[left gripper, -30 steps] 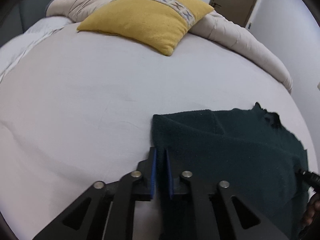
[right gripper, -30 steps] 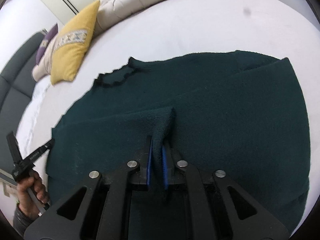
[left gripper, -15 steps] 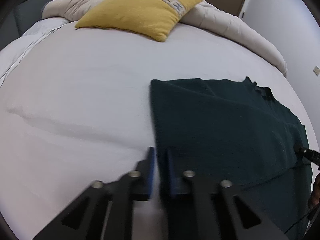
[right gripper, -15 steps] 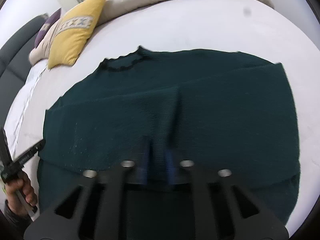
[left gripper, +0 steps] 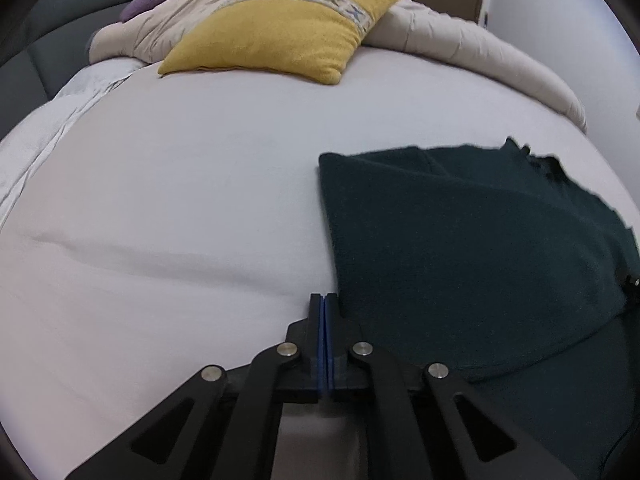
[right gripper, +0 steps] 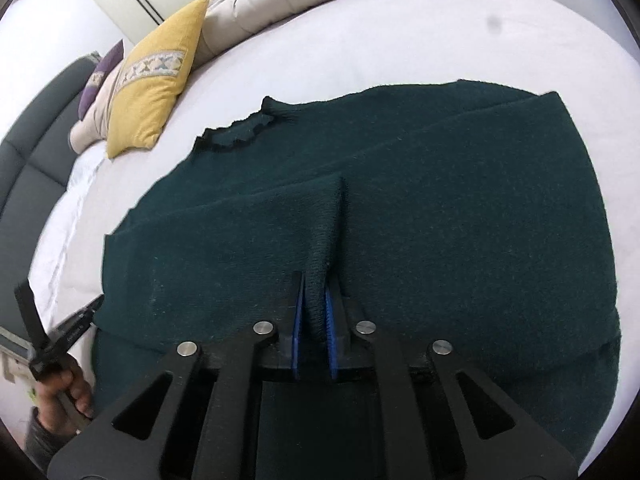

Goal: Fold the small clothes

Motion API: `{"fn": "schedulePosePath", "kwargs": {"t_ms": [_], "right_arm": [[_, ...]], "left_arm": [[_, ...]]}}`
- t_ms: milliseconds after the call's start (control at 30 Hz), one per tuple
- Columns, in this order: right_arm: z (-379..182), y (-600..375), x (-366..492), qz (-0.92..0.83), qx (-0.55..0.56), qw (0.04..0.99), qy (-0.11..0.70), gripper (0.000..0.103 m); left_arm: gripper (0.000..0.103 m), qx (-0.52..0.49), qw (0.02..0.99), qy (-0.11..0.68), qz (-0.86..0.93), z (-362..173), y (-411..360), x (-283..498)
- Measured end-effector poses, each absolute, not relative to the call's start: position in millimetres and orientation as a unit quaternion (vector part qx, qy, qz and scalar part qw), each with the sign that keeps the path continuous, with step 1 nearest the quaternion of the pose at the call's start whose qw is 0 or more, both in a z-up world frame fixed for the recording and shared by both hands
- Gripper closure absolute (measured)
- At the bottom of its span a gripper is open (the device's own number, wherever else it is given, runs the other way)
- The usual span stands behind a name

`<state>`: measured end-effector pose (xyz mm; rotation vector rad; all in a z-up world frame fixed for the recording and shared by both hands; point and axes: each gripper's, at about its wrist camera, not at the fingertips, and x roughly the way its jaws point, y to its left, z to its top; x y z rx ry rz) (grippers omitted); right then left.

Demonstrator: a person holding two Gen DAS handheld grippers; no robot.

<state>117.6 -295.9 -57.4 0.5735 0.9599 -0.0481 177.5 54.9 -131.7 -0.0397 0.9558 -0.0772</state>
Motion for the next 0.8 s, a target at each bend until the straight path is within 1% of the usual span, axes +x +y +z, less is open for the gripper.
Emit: {"fn": "schedulePosePath", "kwargs": {"t_ms": [67, 133, 167, 200, 233, 300, 333, 400, 467, 667, 800], "right_arm": [[-47.3, -300.0, 105.8, -0.04, 0.271, 0.852, 0.446, 0.085], [-32.6, -303.9, 86.6, -0.053, 0.256, 0.864, 0.43, 0.072], [-25.1, -307.2, 73.4, -0.059, 0.254, 0.869, 0.42, 0.067], [-17.6, -311.8, 56.9, -0.066, 0.256, 0.873, 0.409, 0.057], [-12.5, -316.3, 44.0, -0.069, 0.259, 0.876, 0.401, 0.051], [-3.6, -325.1, 10.3, -0.073, 0.264, 0.879, 0.39, 0.05], [-2.0, -328.3, -3.5, -0.074, 0.266, 0.878, 0.39, 0.05], [-1.2, -333.9, -35.9, -0.078, 0.272, 0.875, 0.394, 0.05], [-3.9, -336.7, -70.2, -0.078, 0.274, 0.87, 0.403, 0.05], [-17.8, -344.6, -162.3, -0.074, 0.286, 0.857, 0.422, 0.05], [-29.9, -356.4, -208.9, -0.06, 0.322, 0.843, 0.427, 0.05]], "left_arm": [[0.099, -0.038, 0.887, 0.459, -0.039, -124.9, 61.2, 169.2], [0.088, -0.045, 0.891, 0.45, -0.044, -114.1, 63.4, 156.9], [0.076, -0.046, 0.895, 0.442, -0.045, -107.1, 64.6, 148.4], [0.066, -0.05, 0.9, 0.431, -0.048, -98.1, 67.8, 136.3], [0.063, -0.058, 0.902, 0.424, -0.05, -91.8, 71.9, 129.0], [0.054, -0.078, 0.904, 0.415, -0.061, -80.4, 77.6, 107.3], [0.052, -0.083, 0.904, 0.414, -0.072, -76.3, 78.5, 96.2], [0.043, -0.082, 0.903, 0.412, -0.091, -70.7, 77.4, 69.1], [0.038, -0.083, 0.899, 0.417, -0.103, -70.4, 77.3, 41.5], [0.037, -0.139, 0.863, 0.468, -0.131, -91.2, 95.3, -22.4], [0.037, -0.19, 0.836, 0.495, -0.142, -105.4, 112.1, -59.4]]}}
